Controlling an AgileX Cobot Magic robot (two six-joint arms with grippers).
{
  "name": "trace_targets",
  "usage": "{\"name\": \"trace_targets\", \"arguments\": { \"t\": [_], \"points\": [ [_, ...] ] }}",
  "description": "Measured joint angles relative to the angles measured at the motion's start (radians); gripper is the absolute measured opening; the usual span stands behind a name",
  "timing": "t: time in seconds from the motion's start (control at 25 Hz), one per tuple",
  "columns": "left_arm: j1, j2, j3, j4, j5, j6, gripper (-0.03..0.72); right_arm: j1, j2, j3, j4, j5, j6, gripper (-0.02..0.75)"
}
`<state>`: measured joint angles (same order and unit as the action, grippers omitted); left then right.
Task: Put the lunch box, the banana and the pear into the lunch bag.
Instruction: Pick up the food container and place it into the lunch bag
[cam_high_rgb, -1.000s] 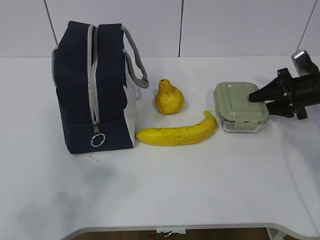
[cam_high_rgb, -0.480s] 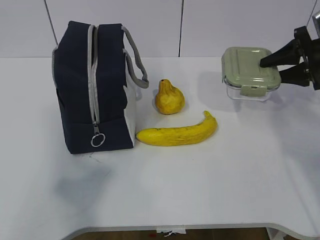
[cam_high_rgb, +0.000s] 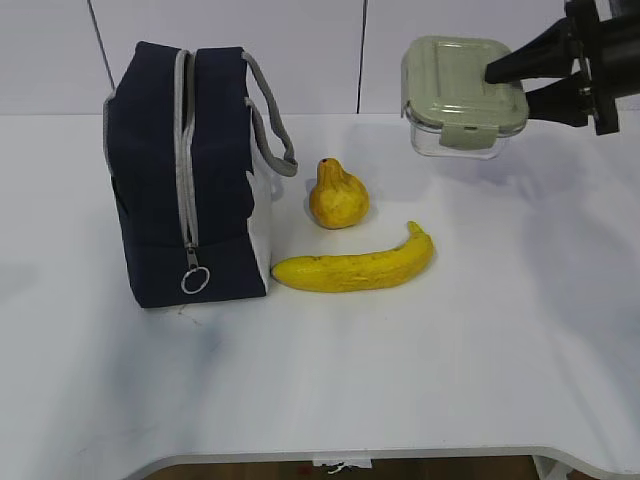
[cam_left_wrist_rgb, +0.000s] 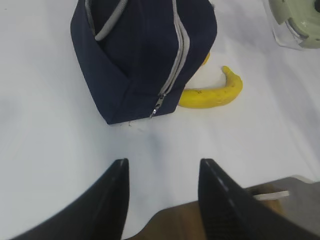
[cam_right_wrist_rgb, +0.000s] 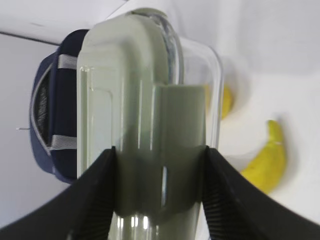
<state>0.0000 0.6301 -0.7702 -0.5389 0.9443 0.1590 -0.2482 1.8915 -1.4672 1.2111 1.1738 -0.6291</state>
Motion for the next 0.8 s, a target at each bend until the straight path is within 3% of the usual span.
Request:
{"name": "trace_targets", "arguments": {
  "t": [0.16, 0.4, 0.8],
  "points": [
    [0.000, 0.140, -0.002, -0.034, -0.061, 0.014, 0.373, 0.071, -0.002, -0.025, 0.014, 0.000, 0.000, 0.365],
    [0.000, 0.394, -0.042, -0.220, -0.103, 0.215, 0.377, 0.185, -0.002, -0.081, 0.029, 0.006, 0.000, 0.365],
    [0.000, 0.749, -0.392, -0.254, -0.097, 0.280, 0.379, 0.326, -0.002, -0.144, 0.093, 0.001, 0.000, 0.365]
  ]
}}
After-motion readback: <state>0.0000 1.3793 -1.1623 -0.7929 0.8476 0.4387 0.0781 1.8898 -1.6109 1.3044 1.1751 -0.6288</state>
